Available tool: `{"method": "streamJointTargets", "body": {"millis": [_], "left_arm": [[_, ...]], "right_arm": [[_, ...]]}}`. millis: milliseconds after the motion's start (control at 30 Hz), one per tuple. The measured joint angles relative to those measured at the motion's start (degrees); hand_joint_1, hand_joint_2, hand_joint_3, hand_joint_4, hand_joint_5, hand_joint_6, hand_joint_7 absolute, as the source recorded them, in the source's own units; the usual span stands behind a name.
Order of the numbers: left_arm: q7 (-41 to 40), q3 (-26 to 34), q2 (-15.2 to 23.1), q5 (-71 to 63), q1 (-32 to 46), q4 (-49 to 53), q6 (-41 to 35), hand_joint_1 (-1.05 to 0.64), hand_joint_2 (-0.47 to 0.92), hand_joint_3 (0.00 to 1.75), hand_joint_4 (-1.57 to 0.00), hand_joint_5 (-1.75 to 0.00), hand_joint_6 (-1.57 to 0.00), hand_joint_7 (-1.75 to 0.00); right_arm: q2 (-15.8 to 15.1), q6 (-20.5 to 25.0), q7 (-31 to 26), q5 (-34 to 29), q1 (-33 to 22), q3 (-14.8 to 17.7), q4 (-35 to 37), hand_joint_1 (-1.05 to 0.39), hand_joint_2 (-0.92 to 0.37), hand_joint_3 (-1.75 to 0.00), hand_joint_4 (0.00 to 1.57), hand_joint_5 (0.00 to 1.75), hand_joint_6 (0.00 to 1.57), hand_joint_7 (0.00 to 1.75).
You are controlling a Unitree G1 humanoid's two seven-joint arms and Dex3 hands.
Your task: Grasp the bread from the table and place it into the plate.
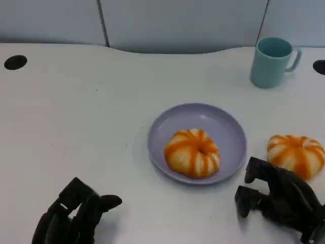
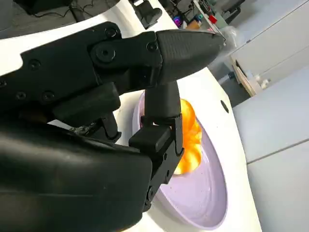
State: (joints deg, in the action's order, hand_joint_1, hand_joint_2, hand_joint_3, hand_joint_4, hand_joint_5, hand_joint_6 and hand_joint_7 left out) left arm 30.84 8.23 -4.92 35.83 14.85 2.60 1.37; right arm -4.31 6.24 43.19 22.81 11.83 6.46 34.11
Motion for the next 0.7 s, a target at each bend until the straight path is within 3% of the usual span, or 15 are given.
{"method": "streamJointTargets", "body": {"millis": [700], "left_arm": [[0.1,0.1,0.0,0.0,0.0,0.0,-0.9,-0.48,0.92,0.35,-0.83,-1.75,-0.54,-1.75]], "right_arm": [[0.0,0.0,-0.1,0.0,-0.1,0.0,-0.1,-0.5,-0.92,-0.29,0.78,1.75,0.7,1.53]]}}
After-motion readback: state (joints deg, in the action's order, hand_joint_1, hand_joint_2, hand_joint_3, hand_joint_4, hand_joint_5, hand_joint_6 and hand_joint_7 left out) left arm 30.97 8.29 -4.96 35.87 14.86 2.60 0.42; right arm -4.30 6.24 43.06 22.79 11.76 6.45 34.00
